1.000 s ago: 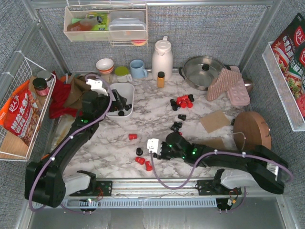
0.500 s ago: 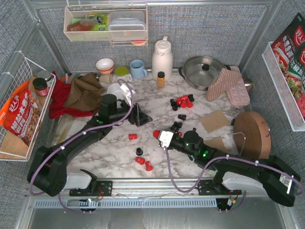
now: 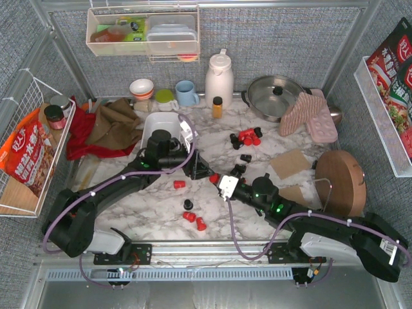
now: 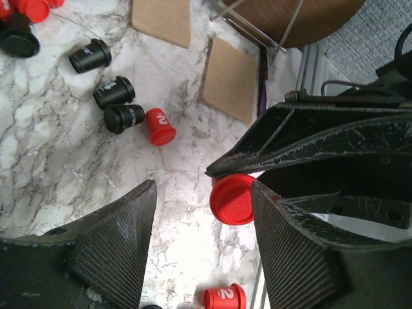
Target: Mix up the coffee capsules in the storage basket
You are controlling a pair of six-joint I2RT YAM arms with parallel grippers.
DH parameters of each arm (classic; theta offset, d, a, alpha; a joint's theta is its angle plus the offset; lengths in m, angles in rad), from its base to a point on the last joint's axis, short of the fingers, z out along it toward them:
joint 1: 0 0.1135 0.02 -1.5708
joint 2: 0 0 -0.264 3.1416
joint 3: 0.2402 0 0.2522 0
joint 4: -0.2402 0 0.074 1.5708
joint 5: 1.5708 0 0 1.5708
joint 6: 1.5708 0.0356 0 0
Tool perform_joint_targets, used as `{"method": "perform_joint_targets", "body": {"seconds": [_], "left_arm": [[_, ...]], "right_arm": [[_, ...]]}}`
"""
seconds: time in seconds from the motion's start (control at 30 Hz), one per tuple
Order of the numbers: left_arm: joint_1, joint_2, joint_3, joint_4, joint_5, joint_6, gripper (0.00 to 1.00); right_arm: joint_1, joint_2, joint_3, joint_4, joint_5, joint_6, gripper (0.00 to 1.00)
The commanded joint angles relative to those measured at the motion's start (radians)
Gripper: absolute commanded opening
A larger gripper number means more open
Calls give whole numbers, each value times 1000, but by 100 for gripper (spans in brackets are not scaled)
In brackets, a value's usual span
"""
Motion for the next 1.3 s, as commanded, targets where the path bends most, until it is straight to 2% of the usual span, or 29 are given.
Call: {"method": "perform_joint_targets", "body": {"seconds": [0.0,0.37,0.63,0.73,0.87,0.93,1.1,1.27], "left_arm": [[-22,17,22,-41,38,45,69],[-39,20,11,4,68,21,71],[-63,57,43,-80,50,60,70],[-71,69,55,-111,26,78,66],[-71,68,62,-121,-24,89,57],[-71,62,61,-117,-53,96,51],[-69,36,56,-118,-149,108,31],[-22,-14,39,-109,-308,91,28]], "right_arm": [[-2,-6,-2,53,7,-3,14],[-6,19,11,34,8,-6,14],[-7,4,14,36,4,-3,14],[-6,0,12,35,-4,-1,14],[-7,4,14,29,-6,2,16],[-7,10,15,27,-7,7,24],[-7,38,41,-4,18,29,52],[-12,61,75,-72,60,78,70]]}}
